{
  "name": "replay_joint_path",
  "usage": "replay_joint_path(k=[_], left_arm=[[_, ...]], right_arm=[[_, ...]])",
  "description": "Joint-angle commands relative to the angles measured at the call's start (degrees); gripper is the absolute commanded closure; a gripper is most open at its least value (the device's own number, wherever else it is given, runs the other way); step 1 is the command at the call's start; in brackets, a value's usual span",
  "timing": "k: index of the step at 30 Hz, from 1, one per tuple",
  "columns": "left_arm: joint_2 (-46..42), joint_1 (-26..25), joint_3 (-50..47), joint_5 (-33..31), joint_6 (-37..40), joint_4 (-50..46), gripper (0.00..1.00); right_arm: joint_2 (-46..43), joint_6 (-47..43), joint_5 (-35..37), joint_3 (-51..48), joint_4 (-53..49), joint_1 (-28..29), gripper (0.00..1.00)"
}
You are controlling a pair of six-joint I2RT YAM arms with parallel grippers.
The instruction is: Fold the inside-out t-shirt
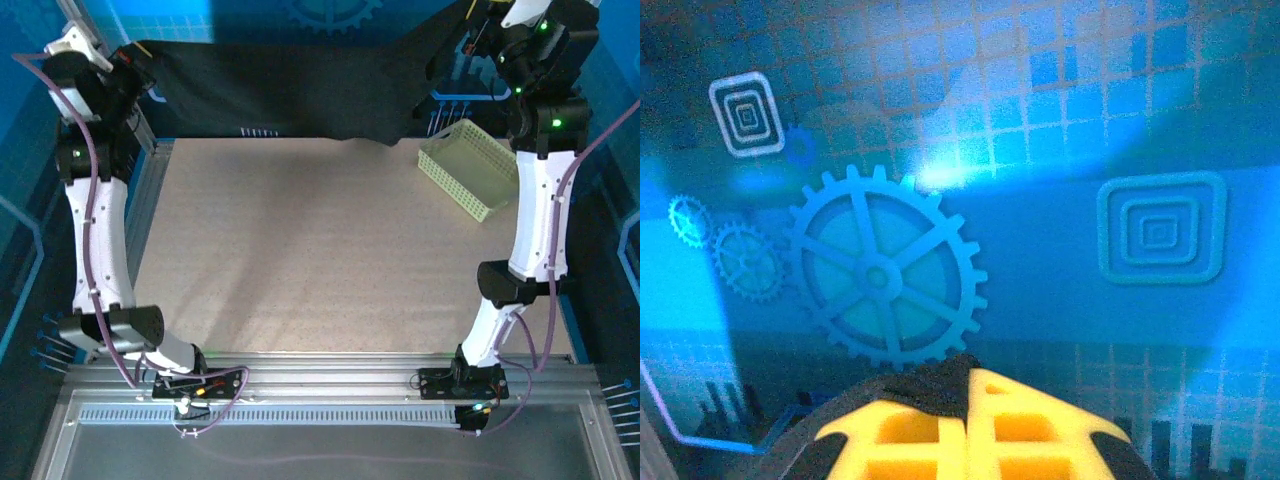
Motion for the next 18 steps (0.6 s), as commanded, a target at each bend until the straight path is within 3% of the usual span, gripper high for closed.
replay_joint_path(k=[1,5,10,18], left_arm=[[-6.40,0.61,-14.32,4.24,-1.30,8.83,1.00],[-14.50,0.62,-35.63,5.61,-4.28,13.57,1.00],[-21.65,0.46,-56.57,9.77,-8.21,16.04,1.00],[-37.26,0.19,-73.70,6.12,-6.74,-1.25,1.00]], right_arm=[[-7.54,0.39,-2.96,-14.06,2.76,-0.40,1.00],[-20.92,1.28,-4.12,-44.29,10.36,1.14,1.00],[-34.52,6.41,-0.41,-73.62,10.28,2.64,1.00],[-47.71,14.95,2.70,-96.91,-3.12,2.26,1.00]])
